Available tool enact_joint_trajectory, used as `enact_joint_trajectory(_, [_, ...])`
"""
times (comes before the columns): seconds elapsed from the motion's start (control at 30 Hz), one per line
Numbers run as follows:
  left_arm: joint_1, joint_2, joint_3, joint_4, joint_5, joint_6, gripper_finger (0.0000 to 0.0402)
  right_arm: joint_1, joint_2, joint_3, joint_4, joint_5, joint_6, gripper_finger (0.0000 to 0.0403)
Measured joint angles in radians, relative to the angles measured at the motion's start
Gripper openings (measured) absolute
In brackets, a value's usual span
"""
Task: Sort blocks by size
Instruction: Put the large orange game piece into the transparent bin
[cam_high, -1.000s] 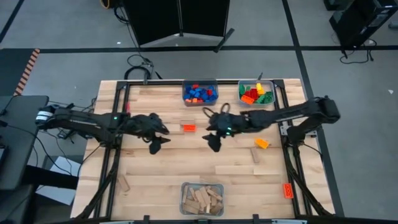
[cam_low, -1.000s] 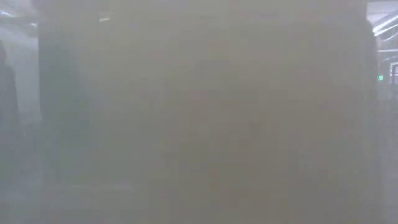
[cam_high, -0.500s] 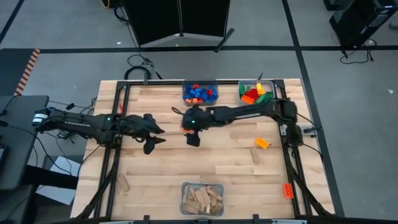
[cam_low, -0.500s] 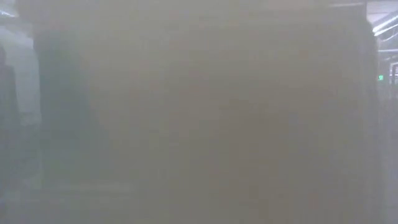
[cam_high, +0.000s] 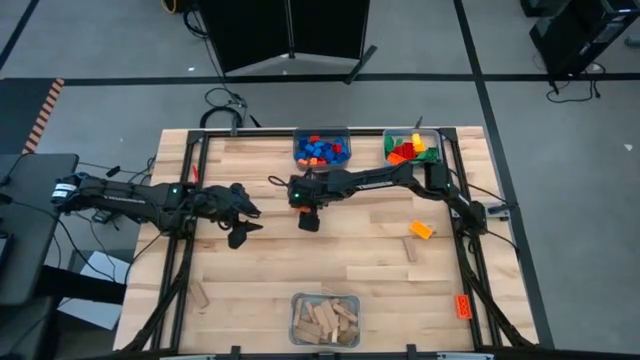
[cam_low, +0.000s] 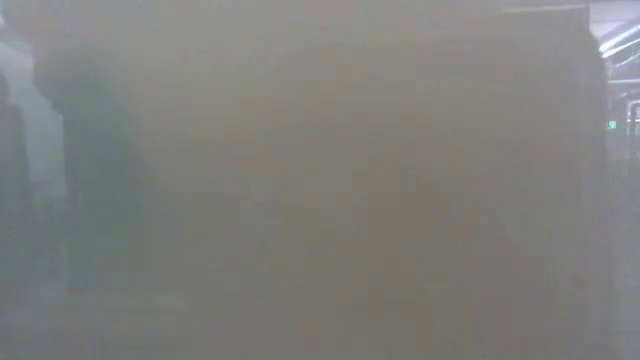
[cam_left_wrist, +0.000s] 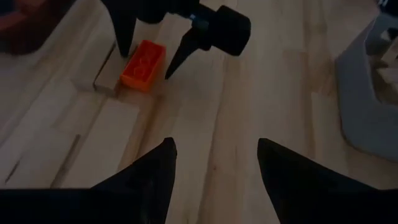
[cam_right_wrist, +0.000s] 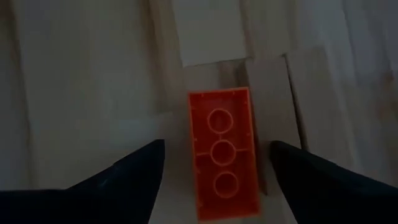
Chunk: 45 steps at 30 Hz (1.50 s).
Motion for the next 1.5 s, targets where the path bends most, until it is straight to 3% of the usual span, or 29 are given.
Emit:
enact_joint_trajectory(0.2, [0.023, 0.0, 0.0, -0.031, -0.002, 0.001, 0.0232, -0.005, 0.008, 0.003, -0.004, 0.012, 0.039, 0.0272])
enact_joint_trajectory(0.5, [0.05, 0.0, 0.0, -0.018, -0.004, 0.0, 0.0232, 0.004, 0.006, 0.002, -0.015, 0.002, 0.073, 0.0146])
enact_joint_trajectory(0.63, [0.06, 0.0, 0.0, -0.015, -0.004, 0.0, 0.0232, 0.024, 0.006, 0.002, -0.019, -0.001, 0.074, 0.0147])
enact_joint_trajectory(0.9, [0.065, 0.0, 0.0, -0.015, -0.003, -0.001, 0.0232, 0.063, 0.013, -0.003, -0.035, -0.057, 0.134, 0.0194])
enact_joint_trajectory(1.1, [0.065, 0.0, 0.0, -0.011, -0.003, -0.001, 0.0232, 0.083, 0.014, -0.003, -0.038, -0.06, 0.144, 0.0188])
enact_joint_trajectory(1.2, [0.065, 0.0, 0.0, -0.008, -0.003, -0.001, 0.0232, 0.084, 0.014, -0.002, -0.049, -0.057, 0.155, 0.0166])
enact_joint_trajectory(1.5, [0.065, 0.001, 0.001, 0.015, -0.018, -0.001, 0.0232, 0.08, -0.073, -0.005, -0.363, -0.092, 0.383, 0.0154])
